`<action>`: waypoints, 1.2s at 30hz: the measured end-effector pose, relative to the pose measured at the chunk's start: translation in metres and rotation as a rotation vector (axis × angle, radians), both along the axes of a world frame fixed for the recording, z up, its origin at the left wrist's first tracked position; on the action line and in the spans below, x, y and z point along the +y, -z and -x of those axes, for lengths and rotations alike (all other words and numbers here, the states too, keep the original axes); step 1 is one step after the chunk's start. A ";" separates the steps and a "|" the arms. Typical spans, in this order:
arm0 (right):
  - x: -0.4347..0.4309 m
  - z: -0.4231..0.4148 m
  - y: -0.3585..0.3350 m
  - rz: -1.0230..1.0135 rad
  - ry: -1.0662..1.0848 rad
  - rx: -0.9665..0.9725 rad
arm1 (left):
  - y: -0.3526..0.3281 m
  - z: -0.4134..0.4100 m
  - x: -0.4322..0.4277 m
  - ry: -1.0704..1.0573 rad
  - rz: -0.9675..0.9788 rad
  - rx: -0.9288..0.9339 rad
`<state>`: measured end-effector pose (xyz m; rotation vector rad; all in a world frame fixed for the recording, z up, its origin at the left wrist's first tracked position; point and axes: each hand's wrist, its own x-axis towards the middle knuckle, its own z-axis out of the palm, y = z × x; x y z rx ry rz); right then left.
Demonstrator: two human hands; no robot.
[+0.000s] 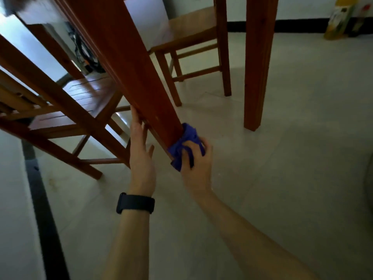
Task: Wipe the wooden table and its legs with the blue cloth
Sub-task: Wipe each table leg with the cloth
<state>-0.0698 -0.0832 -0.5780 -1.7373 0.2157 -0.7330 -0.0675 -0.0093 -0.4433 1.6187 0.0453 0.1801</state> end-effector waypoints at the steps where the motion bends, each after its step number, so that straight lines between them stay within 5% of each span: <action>1: 0.002 0.001 0.027 0.025 -0.021 0.092 | -0.001 0.001 -0.002 0.000 -0.009 0.001; 6: -0.041 0.034 0.133 0.059 -0.300 0.793 | 0.013 0.012 -0.011 0.024 -0.128 -0.030; 9: -0.046 0.034 0.130 -0.070 -0.131 0.710 | 0.025 0.013 -0.014 -0.002 -0.152 -0.012; 12: -0.026 0.021 0.085 -0.175 -0.061 0.364 | 0.028 0.010 -0.019 -0.054 -0.144 0.030; 15: -0.002 0.008 0.055 0.057 -0.031 0.154 | 0.029 0.008 -0.023 -0.078 -0.139 0.018; 17: 0.002 0.004 0.074 0.158 -0.047 0.237 | 0.029 0.009 -0.025 -0.073 -0.145 0.017; 21: -0.024 0.019 0.131 -0.030 -0.228 0.687 | 0.026 0.012 -0.027 -0.082 -0.140 0.029; 23: -0.028 0.027 0.141 -0.113 -0.210 0.745 | 0.026 0.014 -0.029 -0.087 -0.146 0.032; 27: 0.001 0.028 0.104 -0.269 -0.054 0.408 | 0.031 0.010 -0.021 -0.083 -0.164 0.025; 32: 0.027 0.019 0.078 0.047 -0.072 0.166 | 0.034 0.008 -0.022 -0.092 -0.128 0.041; 34: 0.021 0.019 0.101 0.088 -0.146 0.333 | 0.033 0.008 -0.022 -0.092 -0.136 0.036; 36: 0.008 0.026 0.137 0.038 -0.331 0.726 | 0.035 0.006 -0.021 -0.091 -0.149 0.035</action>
